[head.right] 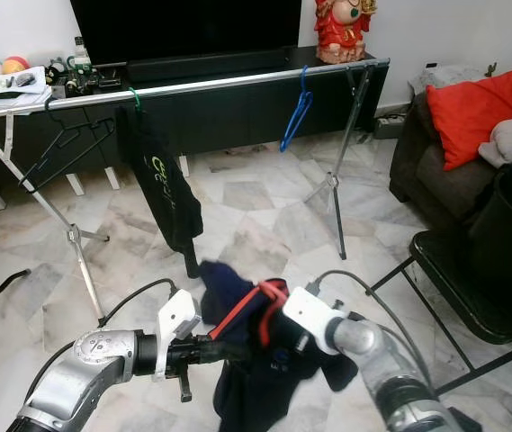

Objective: Hang hanger

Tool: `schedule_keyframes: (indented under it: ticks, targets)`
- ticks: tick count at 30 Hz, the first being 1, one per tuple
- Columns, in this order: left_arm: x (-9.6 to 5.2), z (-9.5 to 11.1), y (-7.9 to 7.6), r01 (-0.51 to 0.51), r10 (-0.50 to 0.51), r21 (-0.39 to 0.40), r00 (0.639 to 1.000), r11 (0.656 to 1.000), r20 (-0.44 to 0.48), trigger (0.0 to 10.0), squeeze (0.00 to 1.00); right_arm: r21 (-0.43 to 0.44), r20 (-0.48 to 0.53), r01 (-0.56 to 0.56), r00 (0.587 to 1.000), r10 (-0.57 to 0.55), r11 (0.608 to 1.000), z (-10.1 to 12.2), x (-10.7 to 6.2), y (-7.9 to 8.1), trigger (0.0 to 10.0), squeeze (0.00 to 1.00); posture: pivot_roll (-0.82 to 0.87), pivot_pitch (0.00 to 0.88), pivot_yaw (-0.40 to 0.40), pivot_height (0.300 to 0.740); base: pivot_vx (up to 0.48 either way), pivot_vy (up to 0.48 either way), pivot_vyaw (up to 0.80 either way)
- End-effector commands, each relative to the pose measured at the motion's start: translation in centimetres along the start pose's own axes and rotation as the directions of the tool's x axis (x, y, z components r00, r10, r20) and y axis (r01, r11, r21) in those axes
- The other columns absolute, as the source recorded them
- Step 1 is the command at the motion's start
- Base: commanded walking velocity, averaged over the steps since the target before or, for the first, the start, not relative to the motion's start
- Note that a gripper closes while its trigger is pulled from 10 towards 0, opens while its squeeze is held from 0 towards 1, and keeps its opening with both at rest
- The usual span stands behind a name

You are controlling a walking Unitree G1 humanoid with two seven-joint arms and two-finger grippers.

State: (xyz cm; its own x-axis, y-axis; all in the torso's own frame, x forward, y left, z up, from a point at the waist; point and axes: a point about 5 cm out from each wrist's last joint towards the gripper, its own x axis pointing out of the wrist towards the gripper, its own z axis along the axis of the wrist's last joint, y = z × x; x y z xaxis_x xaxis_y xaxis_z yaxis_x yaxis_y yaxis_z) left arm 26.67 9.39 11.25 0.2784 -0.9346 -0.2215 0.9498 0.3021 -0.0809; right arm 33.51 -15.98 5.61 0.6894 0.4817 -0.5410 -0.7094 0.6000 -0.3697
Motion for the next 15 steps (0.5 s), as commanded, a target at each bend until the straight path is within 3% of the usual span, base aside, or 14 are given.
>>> schedule_keyframes:
  ticks: [1,3,9,10,15]
  targets:
    - [0.0,0.0,-0.5,0.04,-0.04,-0.006,0.999,0.999,-0.004,10.0,0.0,0.057,0.041,0.033,0.999,-0.035,0.998,0.8,-0.1,-1.0,0.0,0.0,0.07,0.085,0.017,0.74,0.0,0.0,0.0]
    - [0.1,0.2,-0.5,0.039,-0.039,0.009,0.999,0.999,-0.005,10.0,0.0,0.093,0.084,0.02,0.996,-0.028,0.995,1.6,0.1,-1.0,0.0,0.0,0.07,0.082,0.017,0.74,0.0,0.0,0.0]
    - [0.4,0.5,-0.6,0.038,-0.038,0.011,0.999,0.999,0.0,10.0,0.0,0.086,0.088,0.021,0.996,-0.029,0.996,1.9,0.3,-0.9,0.0,0.0,0.07,0.074,0.018,0.74,0.0,0.0,0.0]
    - [0.4,0.5,-0.8,0.05,-0.05,0.0,0.999,0.999,-0.005,10.0,1.0,0.089,0.093,0.018,0.995,-0.026,0.996,2.0,0.3,-0.9,0.0,0.0,0.07,0.071,0.02,0.74,0.0,0.0,0.0]
    - [0.2,0.3,-1.1,0.071,-0.071,-0.009,0.997,0.997,-0.02,10.0,1.0,0.092,0.093,0.019,0.995,-0.027,0.996,1.9,0.3,-0.8,0.0,0.0,0.07,0.067,0.021,0.74,0.0,0.0,0.0]
